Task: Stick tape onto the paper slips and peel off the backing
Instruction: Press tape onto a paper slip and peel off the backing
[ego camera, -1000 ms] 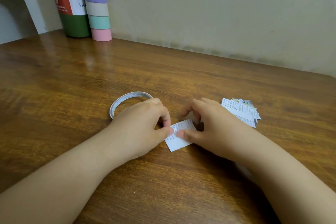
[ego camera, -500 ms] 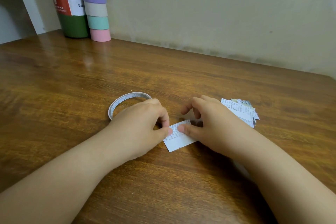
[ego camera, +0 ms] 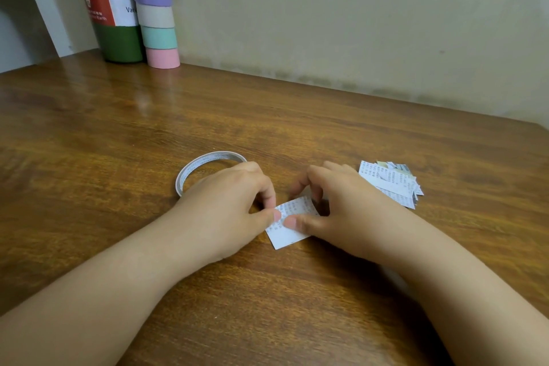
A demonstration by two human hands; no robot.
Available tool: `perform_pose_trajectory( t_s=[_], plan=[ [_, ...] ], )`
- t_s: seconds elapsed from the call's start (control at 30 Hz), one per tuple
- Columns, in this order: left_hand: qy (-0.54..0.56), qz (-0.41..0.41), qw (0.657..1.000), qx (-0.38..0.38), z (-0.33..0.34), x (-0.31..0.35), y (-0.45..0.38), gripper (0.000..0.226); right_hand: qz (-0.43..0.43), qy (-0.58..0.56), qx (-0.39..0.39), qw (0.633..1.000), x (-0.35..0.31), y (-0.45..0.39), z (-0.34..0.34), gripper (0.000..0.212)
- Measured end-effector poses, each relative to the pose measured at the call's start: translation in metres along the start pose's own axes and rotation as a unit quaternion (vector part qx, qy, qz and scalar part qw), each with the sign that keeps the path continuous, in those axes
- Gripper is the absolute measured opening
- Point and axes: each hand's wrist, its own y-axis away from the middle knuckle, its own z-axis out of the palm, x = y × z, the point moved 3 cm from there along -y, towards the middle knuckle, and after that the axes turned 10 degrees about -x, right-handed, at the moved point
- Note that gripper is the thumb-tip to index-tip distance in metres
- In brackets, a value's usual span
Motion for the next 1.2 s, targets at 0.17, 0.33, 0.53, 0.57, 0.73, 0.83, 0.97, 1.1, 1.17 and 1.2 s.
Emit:
perform_pose_trajectory(
  t_s=[0.17, 0.33, 0.53, 0.57, 0.73, 0.83, 0.97, 1.1, 1.17, 1.2],
  plan=[
    [-0.003, 0.003, 1.0, 0.003, 0.0, 0.0, 0.001, 0.014, 0.016, 0.012, 0.049, 0.999, 0.007, -0.002, -0.003, 0.023],
    [-0.027, 0.003, 1.0, 0.001, -0.001, 0.0, 0.002, 0.011, 0.009, -0.025, 0.028, 0.999, 0.007, 0.003, 0.001, 0.041],
    [-0.031, 0.009, 0.999, 0.0, -0.001, -0.001, 0.002, 0.009, 0.037, 0.0, 0.041, 0.998, 0.008, -0.003, -0.002, 0.034],
    [-0.032, 0.011, 0.999, 0.001, -0.001, -0.001, 0.002, 0.009, 0.037, -0.003, 0.049, 0.998, 0.009, -0.002, -0.003, 0.031],
    [-0.022, 0.031, 0.999, 0.027, -0.002, -0.001, 0.003, 0.012, -0.003, -0.005, 0.041, 0.999, 0.007, 0.001, -0.002, 0.012],
    [0.009, 0.065, 0.995, 0.07, -0.004, -0.001, 0.004, 0.012, -0.014, -0.056, 0.063, 0.996, 0.006, 0.002, -0.008, 0.019],
    [0.03, 0.114, 0.983, 0.143, -0.008, -0.005, 0.005, 0.019, 0.067, -0.091, 0.112, 0.987, 0.018, 0.012, -0.029, 0.016],
    [0.043, 0.107, 0.976, 0.184, -0.012, -0.006, 0.009, 0.032, 0.193, -0.18, 0.218, 0.94, 0.054, 0.031, -0.062, 0.022],
    [0.047, 0.095, 0.976, 0.189, -0.012, -0.004, 0.011, 0.027, 0.263, -0.15, 0.193, 0.933, 0.071, 0.033, -0.065, 0.024],
    [0.049, 0.09, 0.977, 0.188, -0.012, -0.004, 0.012, 0.025, 0.29, -0.125, 0.175, 0.933, 0.078, 0.031, -0.063, 0.025]
  ],
)
